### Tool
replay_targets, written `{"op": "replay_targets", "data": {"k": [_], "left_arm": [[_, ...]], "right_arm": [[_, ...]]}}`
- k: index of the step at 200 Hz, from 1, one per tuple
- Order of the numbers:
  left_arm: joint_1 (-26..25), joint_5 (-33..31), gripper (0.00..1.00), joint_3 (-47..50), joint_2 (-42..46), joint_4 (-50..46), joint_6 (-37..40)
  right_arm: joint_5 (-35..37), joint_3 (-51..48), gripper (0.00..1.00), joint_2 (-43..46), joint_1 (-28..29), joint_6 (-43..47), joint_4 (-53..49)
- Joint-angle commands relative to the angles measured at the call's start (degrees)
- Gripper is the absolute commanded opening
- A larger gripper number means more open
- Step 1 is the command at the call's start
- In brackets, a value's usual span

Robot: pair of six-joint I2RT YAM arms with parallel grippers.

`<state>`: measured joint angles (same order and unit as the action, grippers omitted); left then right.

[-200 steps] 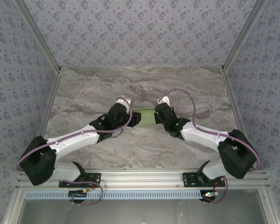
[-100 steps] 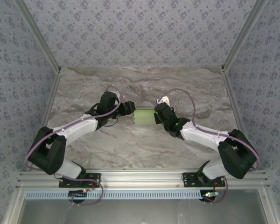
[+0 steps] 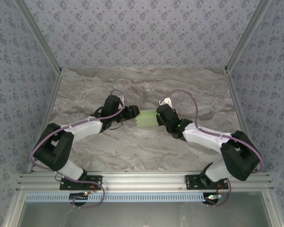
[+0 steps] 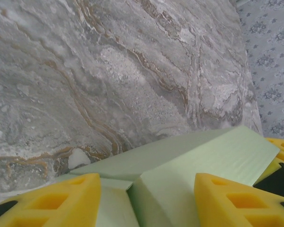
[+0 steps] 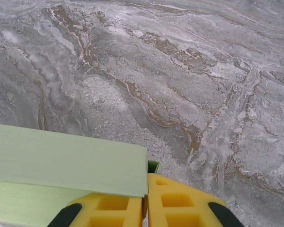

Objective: Fold the paper box

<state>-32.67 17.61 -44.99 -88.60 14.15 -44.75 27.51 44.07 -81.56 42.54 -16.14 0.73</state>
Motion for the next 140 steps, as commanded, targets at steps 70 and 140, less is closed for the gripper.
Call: {"op": "replay_targets", "data": {"k": [70,140], "left_arm": [[-3.0,-3.2,0.47,4.9,-2.6,0.7,-1.8],[-4.2,-4.6,0.47,3.2,-3.5,-0.5,-0.8]], "right_arm": [[-4.9,3.0,0.30,0.8,-0.2,0.6,-10.6],[-10.4,4.7,0.39,2.9,-1.5,2.2,-12.0]]}}
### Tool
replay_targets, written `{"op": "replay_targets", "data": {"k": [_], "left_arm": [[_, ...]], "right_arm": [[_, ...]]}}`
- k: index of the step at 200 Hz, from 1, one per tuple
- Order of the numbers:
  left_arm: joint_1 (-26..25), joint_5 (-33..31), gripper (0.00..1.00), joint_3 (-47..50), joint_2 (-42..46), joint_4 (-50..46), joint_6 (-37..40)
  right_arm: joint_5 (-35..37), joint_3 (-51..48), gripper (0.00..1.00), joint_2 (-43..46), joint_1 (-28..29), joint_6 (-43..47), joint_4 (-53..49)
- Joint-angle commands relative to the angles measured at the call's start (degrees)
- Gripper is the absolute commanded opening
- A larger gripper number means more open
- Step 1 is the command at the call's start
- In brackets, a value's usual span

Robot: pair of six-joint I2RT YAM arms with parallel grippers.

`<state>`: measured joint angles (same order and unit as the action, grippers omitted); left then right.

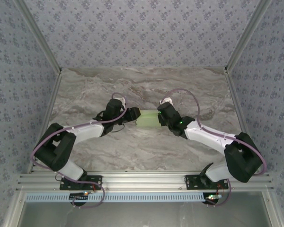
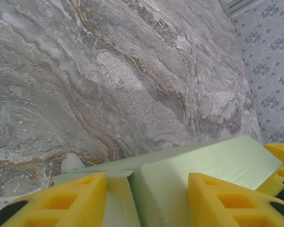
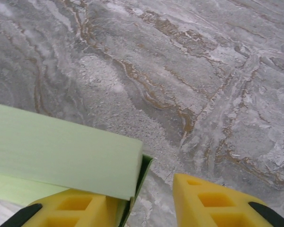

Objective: Fold the paper box

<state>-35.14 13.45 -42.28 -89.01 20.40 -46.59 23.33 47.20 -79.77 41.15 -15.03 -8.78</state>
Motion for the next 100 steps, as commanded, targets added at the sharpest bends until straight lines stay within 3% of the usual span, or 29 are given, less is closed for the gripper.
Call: {"op": "replay_targets", "data": {"k": [1,61,100], "left_arm": [[-1.7,-0.4,0.47,0.5,-3.1,-6.8,1.0],[-2.2,-1.7,0.47,-0.3,-2.6,-8.2,1.7],[-2.2,-1.7,0.47,-1.0,-2.6,-9.0,2.3]], "right_arm": [[-6.3,1.6,0.39,1.1,-0.1,1.0,-2.5],[-11.0,1.7,0.45,4.6,-1.8,1.6,-3.5],[-11.7,2.1,0.57,8.0,-2.4,2.4,-6.7]]}}
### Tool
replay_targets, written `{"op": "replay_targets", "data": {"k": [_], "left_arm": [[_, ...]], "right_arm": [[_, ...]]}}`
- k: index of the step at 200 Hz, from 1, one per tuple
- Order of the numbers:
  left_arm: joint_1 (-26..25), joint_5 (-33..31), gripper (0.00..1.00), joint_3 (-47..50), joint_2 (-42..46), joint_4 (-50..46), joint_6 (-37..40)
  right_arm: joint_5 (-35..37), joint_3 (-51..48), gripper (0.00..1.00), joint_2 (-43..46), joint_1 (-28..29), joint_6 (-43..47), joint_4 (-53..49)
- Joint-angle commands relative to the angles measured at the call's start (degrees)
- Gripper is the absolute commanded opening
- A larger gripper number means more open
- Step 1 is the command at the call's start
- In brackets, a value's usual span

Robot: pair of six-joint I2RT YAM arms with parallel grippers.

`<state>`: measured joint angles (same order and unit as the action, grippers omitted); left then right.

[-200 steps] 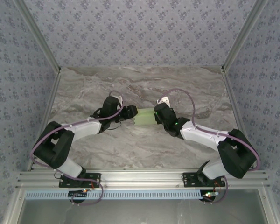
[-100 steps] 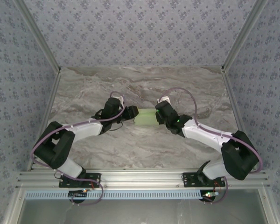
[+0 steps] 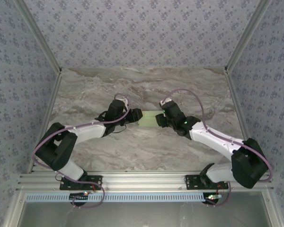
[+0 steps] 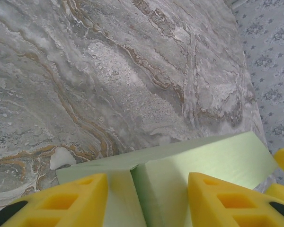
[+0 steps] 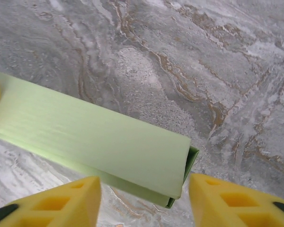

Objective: Fold the paper box

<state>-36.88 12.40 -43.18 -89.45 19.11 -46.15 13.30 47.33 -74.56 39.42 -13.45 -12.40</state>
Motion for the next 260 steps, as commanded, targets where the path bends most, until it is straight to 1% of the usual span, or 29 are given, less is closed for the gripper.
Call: {"op": "replay_targets", "data": {"k": [1,23,45,67,84,115,129,149,177,209,230,260], "left_arm": [[-0.5,-0.7,0.47,-0.1,-2.1,-7.8,1.9],[-0.6,-0.8,0.47,-0.3,-2.1,-8.1,2.2],[-0.6,-0.8,0.47,-0.6,-2.0,-8.2,2.4],[-0.6,-1.0,0.47,-0.7,-1.9,-8.5,2.5],[-0.6,-0.9,0.47,-0.7,-1.8,-8.6,2.6],[-0.7,-1.1,0.47,-0.9,-1.8,-8.7,2.7],[-0.8,-1.0,0.47,-0.9,-1.8,-8.7,2.7],[-0.8,-0.9,0.47,-0.8,-2.0,-8.5,2.7],[-0.8,-0.7,0.47,-0.4,-2.1,-7.8,2.4],[-0.7,0.1,0.47,0.2,-2.2,-7.6,2.2],[-0.6,1.5,0.43,1.1,-2.2,-6.5,1.6],[-0.4,4.1,0.37,2.9,-3.4,-4.1,0.4]], "right_arm": [[-1.7,2.0,0.57,2.9,-0.7,0.8,-3.1],[-3.9,2.1,0.59,4.6,-2.8,0.7,-3.2],[-10.0,2.5,0.59,4.4,-7.4,-0.7,-2.6],[-17.6,2.4,0.59,2.4,-12.8,-1.5,-0.5],[-23.0,2.5,0.59,0.1,-16.0,-3.2,1.0],[-30.4,2.6,0.59,-3.8,-19.5,-5.8,4.2],[-33.1,2.2,0.58,-5.3,-20.8,-6.8,5.1],[-34.4,0.2,0.55,-6.3,-21.7,-7.5,6.0],[-36.9,-4.6,0.47,-7.1,-22.8,-10.1,10.4],[-38.5,-8.5,0.40,-7.8,-22.8,-12.2,13.9],[-38.3,-10.8,0.34,-8.2,-22.6,-12.7,15.2],[-37.7,-13.7,0.28,-9.8,-22.5,-13.3,17.2]]}}
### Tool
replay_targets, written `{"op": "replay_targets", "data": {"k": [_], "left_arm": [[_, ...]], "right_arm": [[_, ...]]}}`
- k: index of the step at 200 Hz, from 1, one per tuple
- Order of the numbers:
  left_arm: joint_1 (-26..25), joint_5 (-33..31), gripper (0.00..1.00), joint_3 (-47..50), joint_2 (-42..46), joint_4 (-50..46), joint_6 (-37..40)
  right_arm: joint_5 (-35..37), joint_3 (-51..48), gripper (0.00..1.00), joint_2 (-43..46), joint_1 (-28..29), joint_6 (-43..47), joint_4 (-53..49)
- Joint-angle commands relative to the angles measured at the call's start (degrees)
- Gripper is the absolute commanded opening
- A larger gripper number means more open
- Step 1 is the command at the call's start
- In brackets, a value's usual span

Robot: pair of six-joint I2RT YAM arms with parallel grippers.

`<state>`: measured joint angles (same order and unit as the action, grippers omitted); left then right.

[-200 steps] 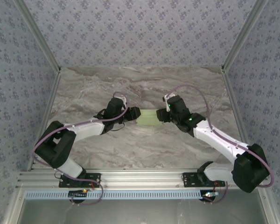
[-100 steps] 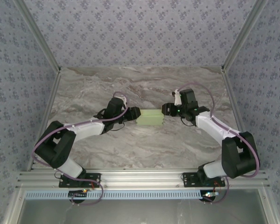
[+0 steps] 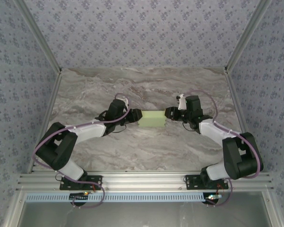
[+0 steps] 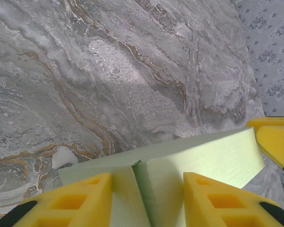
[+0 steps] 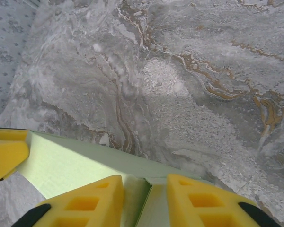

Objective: Fold the paper box

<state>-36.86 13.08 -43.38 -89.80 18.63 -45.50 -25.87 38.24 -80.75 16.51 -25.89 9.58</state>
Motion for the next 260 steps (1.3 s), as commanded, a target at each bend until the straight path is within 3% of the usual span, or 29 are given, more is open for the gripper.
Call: {"op": "replay_targets", "data": {"k": [1,23,75,117,205,241,260], "left_arm": [[-0.4,3.5,0.37,3.1,-3.1,-3.5,-0.3],[-0.4,5.2,0.34,4.0,-3.5,-1.6,-0.7],[-0.6,3.2,0.28,-1.7,-2.1,-9.7,5.6],[-1.1,5.9,0.25,-4.2,-4.0,-12.6,8.1],[-1.3,23.3,0.17,-9.6,-13.2,-12.4,10.3],[-1.2,16.3,0.18,-11.3,-12.3,-17.9,12.8],[-1.2,11.5,0.23,-12.0,-11.0,-19.7,13.4]], "right_arm": [[1.5,-4.7,0.28,-3.7,0.4,-0.9,-4.7],[1.1,-4.5,0.27,-3.6,0.6,-0.6,-4.9],[3.8,3.6,0.26,-1.9,4.1,3.6,-13.2],[3.7,4.4,0.24,-3.9,6.4,2.8,-12.1],[-2.6,4.0,0.16,-8.8,8.4,1.5,-9.2],[0.1,5.9,0.17,-7.2,7.0,3.5,-12.4],[1.9,8.1,0.19,-6.5,5.4,4.9,-14.6]]}}
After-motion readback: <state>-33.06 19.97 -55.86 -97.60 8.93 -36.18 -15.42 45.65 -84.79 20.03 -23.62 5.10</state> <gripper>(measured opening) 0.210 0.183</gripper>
